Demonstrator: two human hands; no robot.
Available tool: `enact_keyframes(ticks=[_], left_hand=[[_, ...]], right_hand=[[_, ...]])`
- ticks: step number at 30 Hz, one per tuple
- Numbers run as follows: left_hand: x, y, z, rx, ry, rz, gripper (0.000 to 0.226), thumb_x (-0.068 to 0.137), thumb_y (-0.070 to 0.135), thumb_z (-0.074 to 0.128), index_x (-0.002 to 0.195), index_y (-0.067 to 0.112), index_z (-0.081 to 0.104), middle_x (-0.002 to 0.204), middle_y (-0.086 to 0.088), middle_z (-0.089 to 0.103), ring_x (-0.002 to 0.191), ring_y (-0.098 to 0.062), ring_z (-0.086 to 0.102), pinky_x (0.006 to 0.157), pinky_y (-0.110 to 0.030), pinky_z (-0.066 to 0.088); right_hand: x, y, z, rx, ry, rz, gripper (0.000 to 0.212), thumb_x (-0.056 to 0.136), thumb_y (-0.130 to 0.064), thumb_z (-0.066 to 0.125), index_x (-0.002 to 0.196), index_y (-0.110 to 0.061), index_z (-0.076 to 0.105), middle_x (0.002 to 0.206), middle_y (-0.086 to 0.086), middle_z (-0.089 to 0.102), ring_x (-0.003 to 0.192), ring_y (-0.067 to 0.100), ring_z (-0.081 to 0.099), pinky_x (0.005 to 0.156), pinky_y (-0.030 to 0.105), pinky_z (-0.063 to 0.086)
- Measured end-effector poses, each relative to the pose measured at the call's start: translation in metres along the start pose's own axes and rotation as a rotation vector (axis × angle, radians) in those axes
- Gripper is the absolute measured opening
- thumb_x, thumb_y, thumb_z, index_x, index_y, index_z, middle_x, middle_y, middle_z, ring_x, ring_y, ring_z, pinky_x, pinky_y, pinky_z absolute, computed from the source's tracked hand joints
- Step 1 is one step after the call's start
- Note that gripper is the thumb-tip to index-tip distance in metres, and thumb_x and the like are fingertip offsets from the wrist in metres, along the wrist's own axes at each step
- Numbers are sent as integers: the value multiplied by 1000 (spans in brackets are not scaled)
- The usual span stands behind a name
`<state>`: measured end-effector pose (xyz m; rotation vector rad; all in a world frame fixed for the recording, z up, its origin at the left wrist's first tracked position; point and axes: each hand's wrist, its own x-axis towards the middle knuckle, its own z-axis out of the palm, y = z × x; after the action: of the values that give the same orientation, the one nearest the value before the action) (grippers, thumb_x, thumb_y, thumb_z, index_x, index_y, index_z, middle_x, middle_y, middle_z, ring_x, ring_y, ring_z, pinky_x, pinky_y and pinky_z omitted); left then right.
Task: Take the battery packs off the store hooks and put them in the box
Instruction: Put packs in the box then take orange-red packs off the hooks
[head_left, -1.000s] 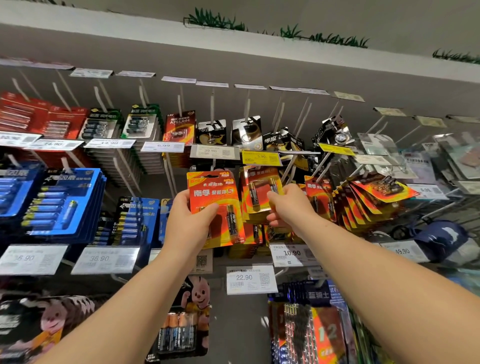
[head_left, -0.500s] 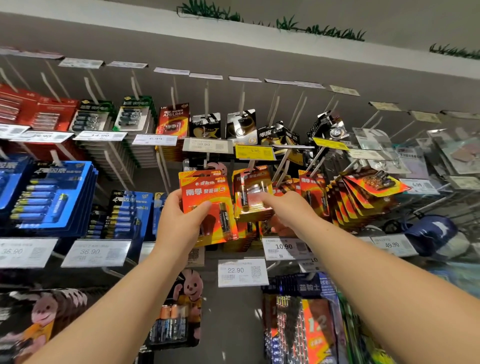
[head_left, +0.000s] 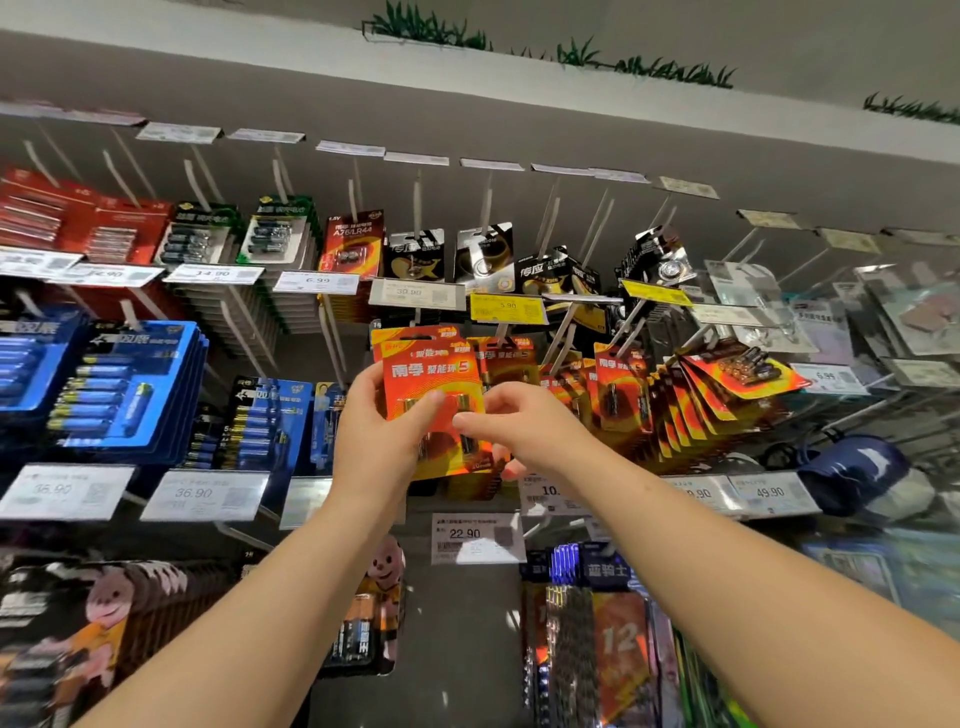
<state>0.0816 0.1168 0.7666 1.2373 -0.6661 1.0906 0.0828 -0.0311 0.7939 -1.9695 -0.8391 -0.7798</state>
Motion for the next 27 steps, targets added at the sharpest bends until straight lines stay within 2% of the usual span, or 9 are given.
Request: enact_keyframes(ticks=[3,5,8,10,16,18,20,24,27], left_hand=[[0,2,-2,20,9,15,57,88,22,72,138,22,45,122,1,58,105,-13,62,63,-21,56],[0,2,-6,30,20,2,55,88,23,71,136,27,45,127,1,55,112,-17,60,67,-27,59],[1,0,-12,19,11,-27,50,91,14,68,132,32,47,125,3,55,104,-17,63,54,-21,56],[1,-1,-16,42,9,-19,50,92,8,65,131,34,46,124,3,56,97,-14,64,52,-19,55],[6,-3,-31,42,26,-21,69,92,6,64,147,37,35,128,0,59,100,-21,68,57,-28,57],[8,-1,-33,29,18,-24,77,93,5,63,150,40,26,124,1,62,97,-18,70,58,-29,57],[11,1,-34,26,5,-31,78,94,4,62,153,37,22,122,1,63,96,-17,70,56,-27,57],[18,2,-36,59,-12,-27,65,93,4,61,148,29,35,124,-3,63,95,-16,69,52,-22,55],[17,1,-36,79,-25,-29,64,93,5,62,147,31,38,120,-2,64,93,-15,70,52,-22,55]], right_hand=[[-1,-3,6,32,54,14,22,88,-39,67,88,-19,56,80,-3,56,74,15,57,64,30,57],[-2,-5,8,56,120,12,22,91,-36,62,87,-15,57,83,0,59,75,17,61,59,28,57],[-2,-7,4,204,209,78,17,97,-30,56,85,-18,53,81,2,62,68,17,66,58,29,59],[-2,-7,0,251,232,128,16,98,-28,55,86,-20,49,79,1,59,67,17,65,60,29,58],[10,0,-10,337,284,286,14,99,-21,52,102,-13,40,90,4,56,76,22,64,61,32,58],[17,4,-13,321,311,324,27,100,-23,51,119,-4,45,108,11,58,82,23,64,53,31,58],[24,7,-16,304,355,321,41,100,-24,50,136,-8,41,123,13,54,79,20,61,48,28,55],[34,8,-18,303,400,292,40,100,-26,50,136,-11,41,127,12,53,78,18,60,48,26,52],[37,11,-13,243,415,272,36,100,-28,49,132,-13,43,120,11,55,77,16,61,51,24,54]])
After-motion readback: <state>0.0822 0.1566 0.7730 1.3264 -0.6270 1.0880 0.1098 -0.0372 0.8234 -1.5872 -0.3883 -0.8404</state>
